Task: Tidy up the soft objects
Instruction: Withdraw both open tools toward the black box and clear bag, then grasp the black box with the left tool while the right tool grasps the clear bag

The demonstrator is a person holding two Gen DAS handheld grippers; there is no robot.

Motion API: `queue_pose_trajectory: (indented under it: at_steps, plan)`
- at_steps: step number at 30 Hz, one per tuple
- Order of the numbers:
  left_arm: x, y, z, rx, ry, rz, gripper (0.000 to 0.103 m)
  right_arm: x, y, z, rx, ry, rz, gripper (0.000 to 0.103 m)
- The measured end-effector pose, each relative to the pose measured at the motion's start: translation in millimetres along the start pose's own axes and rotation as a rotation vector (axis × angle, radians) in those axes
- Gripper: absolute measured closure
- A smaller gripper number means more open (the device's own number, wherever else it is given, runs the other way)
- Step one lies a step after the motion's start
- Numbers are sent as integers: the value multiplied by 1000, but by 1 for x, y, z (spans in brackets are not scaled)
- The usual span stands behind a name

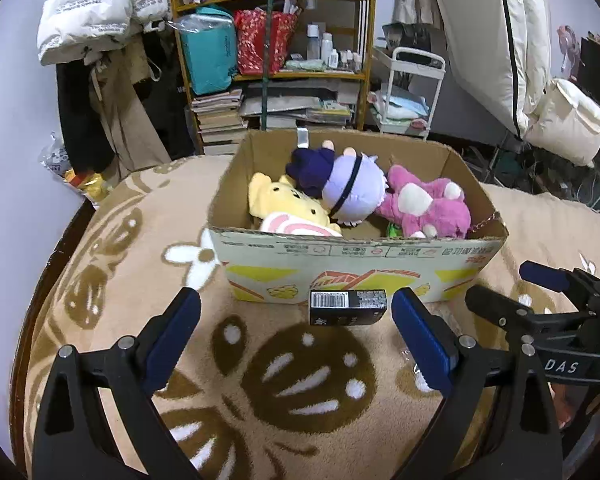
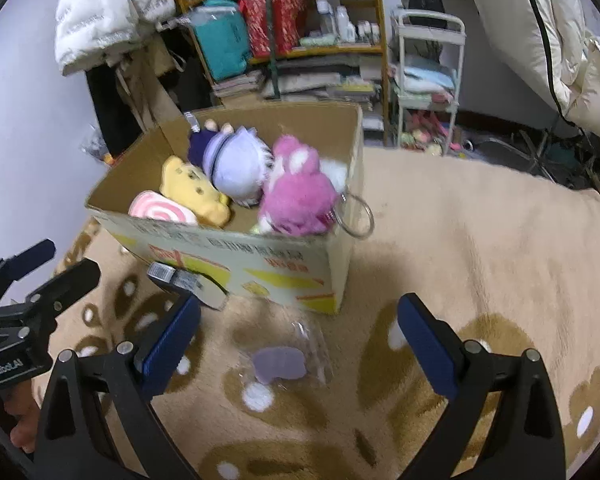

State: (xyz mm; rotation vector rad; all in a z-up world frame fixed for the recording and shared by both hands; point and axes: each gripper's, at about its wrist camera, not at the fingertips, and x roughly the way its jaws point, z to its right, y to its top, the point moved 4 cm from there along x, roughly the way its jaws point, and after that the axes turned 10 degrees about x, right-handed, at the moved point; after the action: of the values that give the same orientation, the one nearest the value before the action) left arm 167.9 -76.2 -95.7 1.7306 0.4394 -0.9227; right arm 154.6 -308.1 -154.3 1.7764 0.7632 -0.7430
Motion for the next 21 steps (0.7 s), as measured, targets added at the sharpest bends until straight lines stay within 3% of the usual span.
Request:
queue_pose_trajectory:
  at_steps: [9, 21]
  plan:
    - [28, -2, 15, 44, -49, -36, 8, 29, -15, 7, -16, -49, -117, 0]
    - [65, -13, 34, 77, -108, -122, 8, 61, -32, -1, -71, -64, -204, 0]
